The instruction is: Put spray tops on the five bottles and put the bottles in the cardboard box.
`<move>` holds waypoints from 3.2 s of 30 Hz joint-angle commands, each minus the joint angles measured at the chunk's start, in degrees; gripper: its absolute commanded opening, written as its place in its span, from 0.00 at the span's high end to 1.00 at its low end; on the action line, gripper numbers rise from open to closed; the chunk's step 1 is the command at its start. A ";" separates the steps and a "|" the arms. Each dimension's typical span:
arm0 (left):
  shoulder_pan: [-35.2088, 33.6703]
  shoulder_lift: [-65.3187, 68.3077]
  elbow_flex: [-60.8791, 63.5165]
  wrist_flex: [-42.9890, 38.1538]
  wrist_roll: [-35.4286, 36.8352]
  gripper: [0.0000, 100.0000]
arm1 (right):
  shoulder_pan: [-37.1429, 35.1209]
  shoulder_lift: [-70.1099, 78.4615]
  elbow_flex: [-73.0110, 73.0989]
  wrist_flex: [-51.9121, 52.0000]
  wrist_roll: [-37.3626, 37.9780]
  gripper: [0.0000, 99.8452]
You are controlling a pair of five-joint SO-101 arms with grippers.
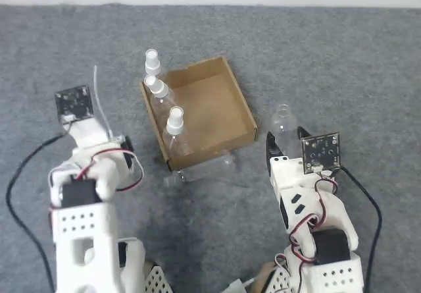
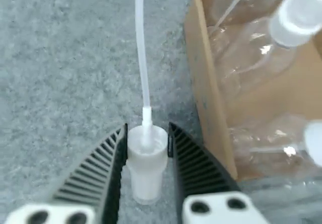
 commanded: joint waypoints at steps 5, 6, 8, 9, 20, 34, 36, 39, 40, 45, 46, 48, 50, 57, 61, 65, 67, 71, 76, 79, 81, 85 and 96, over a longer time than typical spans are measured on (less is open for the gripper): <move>-0.44 17.23 -8.31 -5.19 0.53 0.99 | 0.13 -1.10 -0.70 -1.63 -0.09 0.96; -0.44 18.99 -9.10 -5.19 0.53 0.99 | 0.13 -1.10 -0.70 -1.63 -0.09 0.96; -1.41 22.15 -10.59 -5.19 0.53 0.99 | 0.13 -1.10 -0.70 -1.63 -0.09 0.96; -2.20 23.65 -11.38 -5.19 0.97 0.99 | 0.13 -1.10 -0.70 -1.63 -0.09 0.96; -6.33 43.60 -22.29 -5.19 3.52 0.99 | 0.13 -1.10 -0.70 -1.63 0.00 0.95; -6.42 59.69 -42.95 10.11 29.54 0.99 | 0.13 -1.10 -0.70 -1.63 0.00 0.95; -6.59 60.40 -44.09 10.29 33.85 0.99 | 0.13 -1.10 -0.70 -1.63 0.00 0.95; -9.32 60.04 -44.70 10.29 41.23 0.99 | 0.13 -1.10 -0.70 -1.63 0.00 0.95; -10.11 59.60 -44.70 10.29 44.13 0.99 | 0.13 -1.10 -0.70 -1.63 0.00 0.95; -11.08 56.18 -44.09 10.29 49.93 0.99 | 0.13 -1.10 -0.70 -1.63 0.00 0.95; -11.08 55.74 -43.47 10.20 52.57 0.99 | 0.13 -1.10 -0.70 -1.63 0.00 0.95; -10.99 54.68 -42.51 10.02 56.35 0.99 | 0.13 -1.10 -0.70 -1.63 0.00 0.95; -11.16 54.33 -42.42 10.29 58.81 0.99 | 0.13 -1.10 -0.70 -1.63 0.00 0.95; -11.34 54.33 -42.68 10.02 71.03 0.99 | 0.13 -1.10 -0.70 -1.63 0.00 0.95; -12.57 54.33 -42.95 9.76 73.32 0.99 | 0.13 -1.19 -0.70 -1.63 0.00 0.95; -13.71 54.33 -43.65 10.11 79.38 0.99 | 0.13 -1.19 -0.70 -1.63 0.00 0.95; -14.59 54.33 -43.74 9.76 79.30 0.99 | 0.13 -1.19 -0.79 -1.63 0.00 0.95; -15.12 54.33 -44.62 10.20 79.30 0.99 | 0.13 -1.19 -0.88 -1.63 0.00 0.95; -16.79 54.33 -44.88 10.20 79.30 0.92 | 0.04 -1.19 -0.70 -1.63 0.00 0.95; -16.53 54.33 -44.70 10.29 79.30 0.83 | 0.04 -1.19 -0.70 -1.63 0.00 0.95; -16.18 54.33 -44.70 10.29 79.30 0.79 | 0.04 -1.19 -0.70 -1.63 0.00 0.95; -16.09 54.33 -44.62 10.29 79.30 0.77 | 0.04 -1.19 -0.70 -1.63 0.00 0.95; -16.26 54.33 -44.79 10.29 79.30 0.77 | 0.04 -1.19 -0.70 -1.63 0.00 0.95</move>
